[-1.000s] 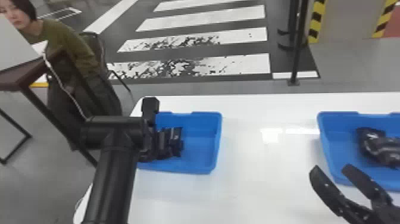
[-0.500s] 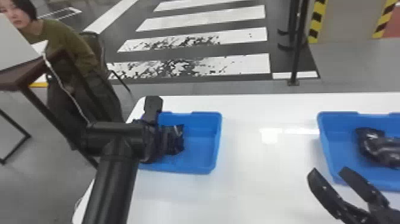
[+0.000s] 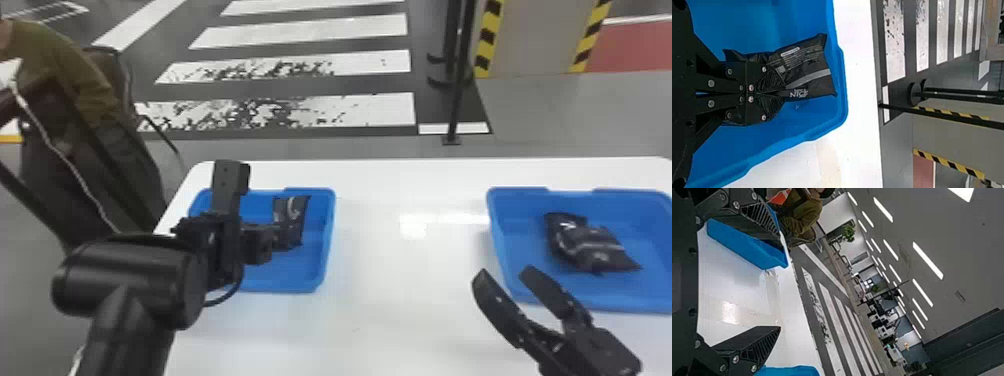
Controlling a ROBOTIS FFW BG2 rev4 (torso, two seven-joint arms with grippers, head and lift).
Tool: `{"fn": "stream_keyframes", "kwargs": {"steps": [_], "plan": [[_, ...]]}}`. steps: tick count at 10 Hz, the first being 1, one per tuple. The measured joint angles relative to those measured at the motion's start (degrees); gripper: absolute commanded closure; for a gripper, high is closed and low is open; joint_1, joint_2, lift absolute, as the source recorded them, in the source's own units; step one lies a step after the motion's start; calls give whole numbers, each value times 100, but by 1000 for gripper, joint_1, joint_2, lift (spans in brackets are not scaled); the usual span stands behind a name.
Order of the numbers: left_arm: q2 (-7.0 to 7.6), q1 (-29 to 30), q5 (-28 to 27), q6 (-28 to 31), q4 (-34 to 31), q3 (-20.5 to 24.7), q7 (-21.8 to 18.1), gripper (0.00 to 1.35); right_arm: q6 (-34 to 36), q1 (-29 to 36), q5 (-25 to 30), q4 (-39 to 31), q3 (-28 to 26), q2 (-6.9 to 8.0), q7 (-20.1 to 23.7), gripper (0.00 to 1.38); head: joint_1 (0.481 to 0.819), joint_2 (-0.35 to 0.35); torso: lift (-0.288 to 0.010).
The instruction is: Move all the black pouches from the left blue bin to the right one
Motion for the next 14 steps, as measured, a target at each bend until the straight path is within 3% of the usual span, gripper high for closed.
{"fn": "stream_keyframes", "kwargs": {"steps": [3, 5, 8, 14], "plan": [[124, 834, 281, -237, -1258, -171, -168, 1208, 118, -129, -87, 1, 14, -15, 55, 213, 695, 107, -140], [207, 1260, 646, -467, -1981, -491, -185, 1208, 476, -371, -330, 27, 115, -144, 105, 213, 695, 68, -140], [291, 1334, 1135, -672, -2221, -1086, -203, 1208, 681, -856, -609, 280, 231, -306, 105, 213, 695, -15, -140], [389, 1165, 1701, -717, -2254, -1768, -228, 1208, 575, -1481, -728, 775, 133, -375, 38, 233, 695, -142, -140]]}}
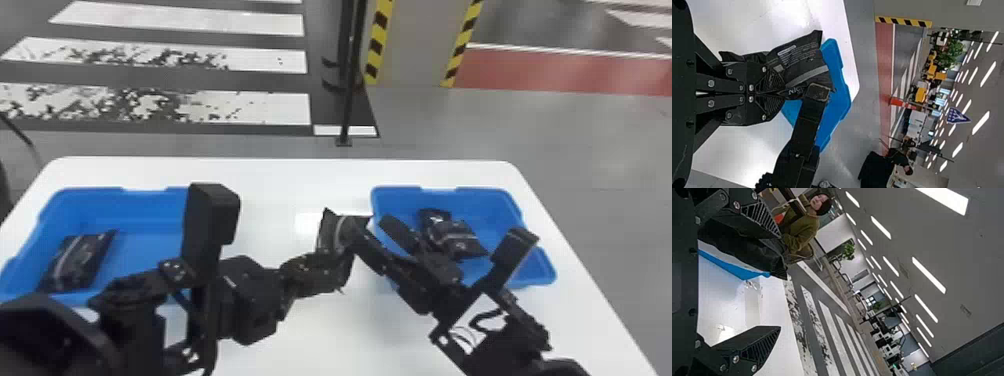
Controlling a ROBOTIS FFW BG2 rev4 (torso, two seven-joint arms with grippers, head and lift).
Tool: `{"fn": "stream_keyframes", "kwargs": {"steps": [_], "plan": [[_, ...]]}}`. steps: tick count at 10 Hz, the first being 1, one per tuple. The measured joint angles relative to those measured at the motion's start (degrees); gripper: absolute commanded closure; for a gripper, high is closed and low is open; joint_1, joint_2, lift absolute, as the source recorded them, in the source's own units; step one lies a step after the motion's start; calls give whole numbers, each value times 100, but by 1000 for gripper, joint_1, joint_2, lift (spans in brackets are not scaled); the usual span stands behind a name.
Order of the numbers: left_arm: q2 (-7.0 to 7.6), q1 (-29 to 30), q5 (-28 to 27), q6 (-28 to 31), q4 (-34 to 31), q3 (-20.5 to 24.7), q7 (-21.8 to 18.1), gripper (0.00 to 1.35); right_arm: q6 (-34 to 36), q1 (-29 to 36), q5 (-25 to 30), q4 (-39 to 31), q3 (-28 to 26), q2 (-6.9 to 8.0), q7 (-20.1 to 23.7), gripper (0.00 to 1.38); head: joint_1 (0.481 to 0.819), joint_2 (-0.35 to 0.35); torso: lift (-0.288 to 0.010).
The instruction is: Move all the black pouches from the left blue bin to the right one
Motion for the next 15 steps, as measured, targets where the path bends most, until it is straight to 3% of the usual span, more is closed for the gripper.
{"fn": "stream_keyframes", "kwargs": {"steps": [1, 2, 3, 7, 9, 10, 12, 15], "plan": [[7, -14, 30, 25, -1, -47, 0, 1208, -46, -6, -15, -34, -7, 3, -4, 392, 695, -152, -140], [9, -25, 39, 34, 0, -61, 0, 1208, -35, -3, -33, -59, 24, 5, -3, 897, 695, -152, -140], [12, -42, 40, 36, 5, -64, 1, 1208, 76, 6, -86, -64, 79, 5, 3, 1289, 695, -144, -140], [10, -59, 31, 10, 14, -32, 1, 1170, 171, 68, -356, -95, 164, 29, 75, 1282, 695, -119, -140], [-42, 23, 122, -52, 44, 104, 46, 159, 213, 75, -576, -109, 151, 45, 90, 1282, 695, -109, -140], [-78, 125, 185, -78, 54, 191, 45, 56, 215, 32, -651, -75, 45, 55, 85, 1282, 695, -113, -140], [-155, 441, 264, -144, -21, 396, -17, 205, 215, -168, -610, 90, -413, 60, 85, 1282, 695, -164, -140], [-313, 1131, 215, -143, -541, 1077, -53, 214, 222, -875, 268, 993, -1287, -48, 85, 1280, 695, -231, -140]]}}
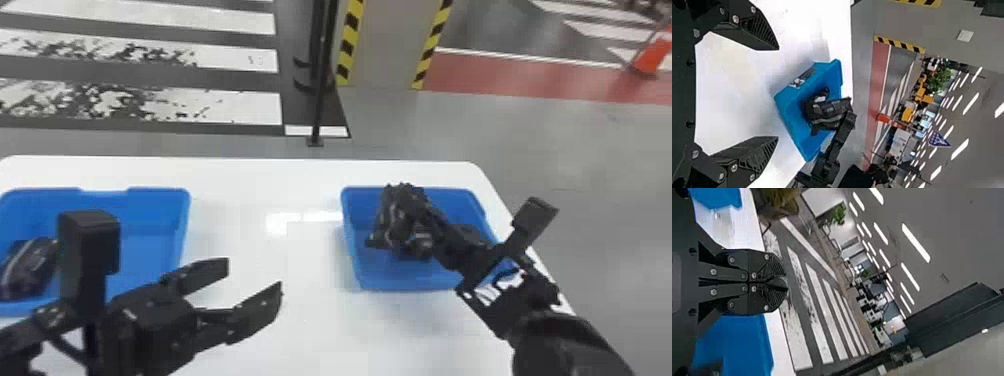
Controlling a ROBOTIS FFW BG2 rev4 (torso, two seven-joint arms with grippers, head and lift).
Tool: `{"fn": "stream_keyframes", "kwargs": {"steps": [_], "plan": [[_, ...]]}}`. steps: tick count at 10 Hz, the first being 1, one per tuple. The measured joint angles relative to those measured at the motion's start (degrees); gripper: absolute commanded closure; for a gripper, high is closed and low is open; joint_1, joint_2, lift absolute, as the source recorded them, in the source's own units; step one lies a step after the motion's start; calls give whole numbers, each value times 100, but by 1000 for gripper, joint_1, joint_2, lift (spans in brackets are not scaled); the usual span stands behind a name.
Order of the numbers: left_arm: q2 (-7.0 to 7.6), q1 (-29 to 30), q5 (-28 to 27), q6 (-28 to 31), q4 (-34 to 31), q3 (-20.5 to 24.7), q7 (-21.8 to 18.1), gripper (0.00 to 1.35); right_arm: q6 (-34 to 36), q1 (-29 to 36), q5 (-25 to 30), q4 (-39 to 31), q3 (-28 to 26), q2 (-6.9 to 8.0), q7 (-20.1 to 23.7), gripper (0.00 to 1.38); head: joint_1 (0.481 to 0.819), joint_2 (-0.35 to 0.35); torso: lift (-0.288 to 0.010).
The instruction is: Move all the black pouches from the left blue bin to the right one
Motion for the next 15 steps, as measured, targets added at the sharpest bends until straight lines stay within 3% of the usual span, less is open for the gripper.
{"fn": "stream_keyframes", "kwargs": {"steps": [1, 2, 3, 4, 5, 7, 9, 11, 13, 15], "plan": [[-30, 133, -45, 40, -111, 217, 0, 216, -1, -296, 422, 412, -279, -59, -6, 1280, 695, -258, -140], [-37, 188, -68, 78, -151, 385, 1, 216, 2, -551, 792, 761, -500, -117, -23, 1134, 695, -272, -140], [-43, 190, -89, 92, -161, 511, 1, 216, 33, -682, 1022, 952, -650, -148, -69, 622, 695, -290, -140], [-55, 169, -124, 94, -161, 632, 12, 214, 45, -680, 1120, 993, -714, -146, -104, 223, 695, -290, -140], [-64, 129, -186, 99, -162, 777, 33, 211, -91, -545, 1255, 861, -728, -103, -140, 62, 695, -275, -140], [-81, -18, -429, 322, -113, 1158, 114, 211, -585, 137, 1835, 29, -663, 62, -284, 139, 695, -228, -140], [-103, -229, -765, 578, 121, 1564, 188, 213, -1028, 990, 2114, -808, -268, 213, -371, 140, 695, -90, -140], [-132, -546, -1115, 726, 519, 1893, 229, 214, -1381, 1678, 2135, -1415, 83, 377, -397, 140, 695, 40, -140], [-153, -945, -1439, 887, 989, 2132, 261, 216, -1552, 2220, 2075, -1902, 313, 520, -405, 142, 695, 121, -140], [-202, -1329, -1744, 1166, 1462, 2275, 394, 216, -1568, 2633, 1968, -2241, 577, 554, -403, 142, 695, 215, -140]]}}
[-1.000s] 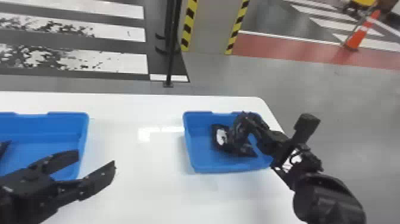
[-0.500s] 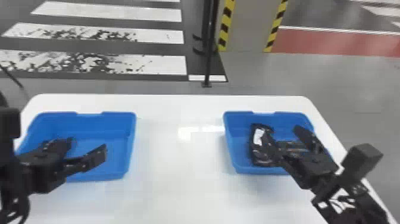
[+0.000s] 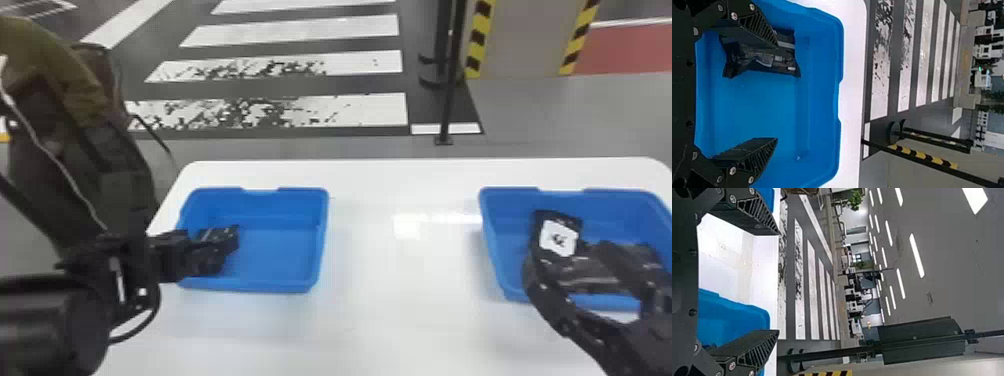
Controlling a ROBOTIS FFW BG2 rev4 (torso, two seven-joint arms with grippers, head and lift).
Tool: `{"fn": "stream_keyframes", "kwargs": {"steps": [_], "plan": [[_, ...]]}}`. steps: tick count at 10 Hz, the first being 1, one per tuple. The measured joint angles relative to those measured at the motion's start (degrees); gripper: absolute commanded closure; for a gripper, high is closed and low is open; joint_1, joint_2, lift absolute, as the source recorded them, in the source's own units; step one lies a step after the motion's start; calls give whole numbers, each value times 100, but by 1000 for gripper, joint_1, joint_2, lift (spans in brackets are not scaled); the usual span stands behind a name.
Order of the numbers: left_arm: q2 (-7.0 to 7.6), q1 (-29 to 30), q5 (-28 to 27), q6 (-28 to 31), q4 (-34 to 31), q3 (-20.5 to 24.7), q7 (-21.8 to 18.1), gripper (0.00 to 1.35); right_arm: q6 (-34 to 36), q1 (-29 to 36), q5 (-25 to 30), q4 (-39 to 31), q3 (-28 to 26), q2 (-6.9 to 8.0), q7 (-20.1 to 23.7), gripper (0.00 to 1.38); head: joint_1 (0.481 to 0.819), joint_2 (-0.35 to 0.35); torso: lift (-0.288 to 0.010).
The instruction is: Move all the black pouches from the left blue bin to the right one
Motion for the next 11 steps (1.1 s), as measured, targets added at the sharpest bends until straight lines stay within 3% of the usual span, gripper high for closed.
{"fn": "stream_keyframes", "kwargs": {"steps": [3, 7, 8, 9, 10, 11], "plan": [[-29, -636, -525, 435, 786, -28, 120, 216, -1, 130, -158, -45, 196, 1, 8, 142, 695, 276, -140], [-76, -1576, -999, 549, 2291, -156, 145, 265, 45, 88, -321, 10, 264, -13, 18, 144, 695, 297, -140], [-81, -1817, -1028, 507, 2703, -203, 132, 430, 69, 74, -363, 21, 293, -22, 24, 144, 695, 296, -140], [-79, -1984, -1026, 548, 2982, -263, 111, 900, 92, 55, -416, 44, 321, -31, 27, 144, 695, 291, -140], [-77, -2043, -1022, 663, 3115, -284, 94, 1231, 121, 46, -466, 64, 334, -34, 33, 144, 695, 289, -140], [-74, -2007, -1038, 697, 3145, -285, 46, 1205, 136, 45, -498, 73, 337, -35, 34, 144, 695, 290, -140]]}}
